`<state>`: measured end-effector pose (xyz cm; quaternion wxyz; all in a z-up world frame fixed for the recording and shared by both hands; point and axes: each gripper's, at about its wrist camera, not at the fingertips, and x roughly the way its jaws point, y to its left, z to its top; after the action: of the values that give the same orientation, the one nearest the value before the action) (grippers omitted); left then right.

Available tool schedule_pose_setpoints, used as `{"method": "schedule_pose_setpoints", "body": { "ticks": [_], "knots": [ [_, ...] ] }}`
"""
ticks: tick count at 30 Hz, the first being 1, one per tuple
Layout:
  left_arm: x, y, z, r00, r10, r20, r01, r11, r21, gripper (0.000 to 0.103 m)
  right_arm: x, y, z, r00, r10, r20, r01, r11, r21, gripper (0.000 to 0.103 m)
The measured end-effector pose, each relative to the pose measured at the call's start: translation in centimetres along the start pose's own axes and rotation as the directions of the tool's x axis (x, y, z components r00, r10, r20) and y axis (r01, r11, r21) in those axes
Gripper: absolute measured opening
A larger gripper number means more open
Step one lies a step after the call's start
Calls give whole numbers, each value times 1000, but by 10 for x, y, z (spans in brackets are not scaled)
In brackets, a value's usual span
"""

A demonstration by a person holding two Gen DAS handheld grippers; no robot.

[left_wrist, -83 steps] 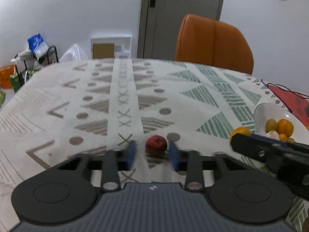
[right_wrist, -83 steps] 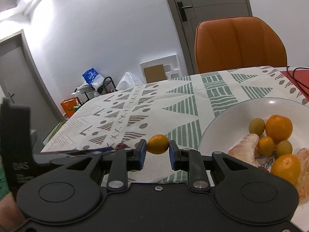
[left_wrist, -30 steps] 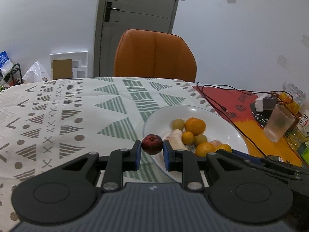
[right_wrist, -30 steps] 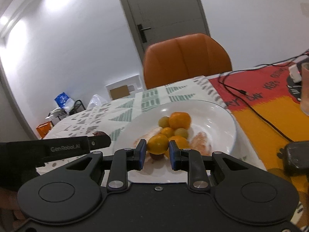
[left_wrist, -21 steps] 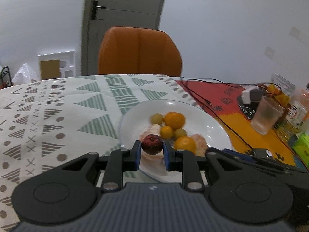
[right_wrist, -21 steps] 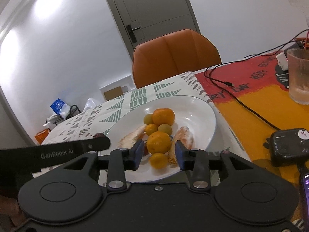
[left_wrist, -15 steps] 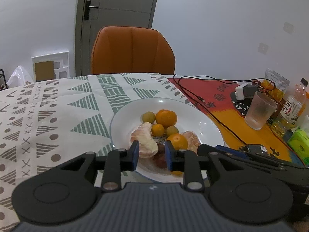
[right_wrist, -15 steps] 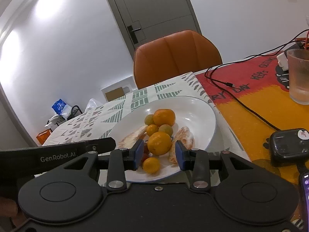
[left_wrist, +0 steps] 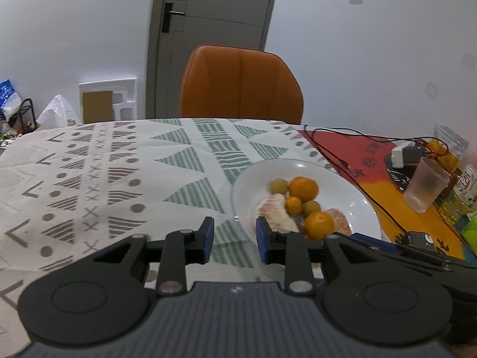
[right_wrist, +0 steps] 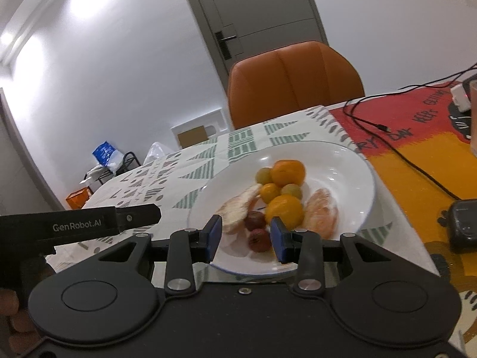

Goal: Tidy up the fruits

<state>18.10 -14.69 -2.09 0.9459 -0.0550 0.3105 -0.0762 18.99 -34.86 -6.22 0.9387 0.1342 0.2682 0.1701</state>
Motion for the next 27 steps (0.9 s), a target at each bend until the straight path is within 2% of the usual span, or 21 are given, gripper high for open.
{"method": "schedule_pose_setpoints", "body": {
  "ticks": [4,9,11,13,14,16,27],
  "knots": [
    [-10,13,-1,1000,18,5,-18,1000,-16,32,0,13,0,1000,10,-5,-10,1000,-19,37],
    [-25,27,-5,999,44,17,-44,999,-24,48,-2,29,-2,1000,22,-20,-23,999,-41,38],
    [-31,32,-7,998,51,23,-51,998,-23,61,-3,35,-3,999,27,-29,-28,999,-45,43],
    [-39,37,-9,997,63,35,-62,998,-26,73,-6,40,-4,999,26,-29,-28,998,-52,55],
    [-43,39,-10,997,70,42,-69,997,-28,80,-8,43,-5,999,26,-27,-27,998,-57,57],
    [-50,43,-13,995,83,51,-82,996,-29,85,-13,47,-6,999,26,-23,-27,998,-65,61],
    [-87,61,-33,991,129,45,-127,991,-38,93,-37,56,-20,999,12,-32,-15,997,-81,92]
  ]
}}
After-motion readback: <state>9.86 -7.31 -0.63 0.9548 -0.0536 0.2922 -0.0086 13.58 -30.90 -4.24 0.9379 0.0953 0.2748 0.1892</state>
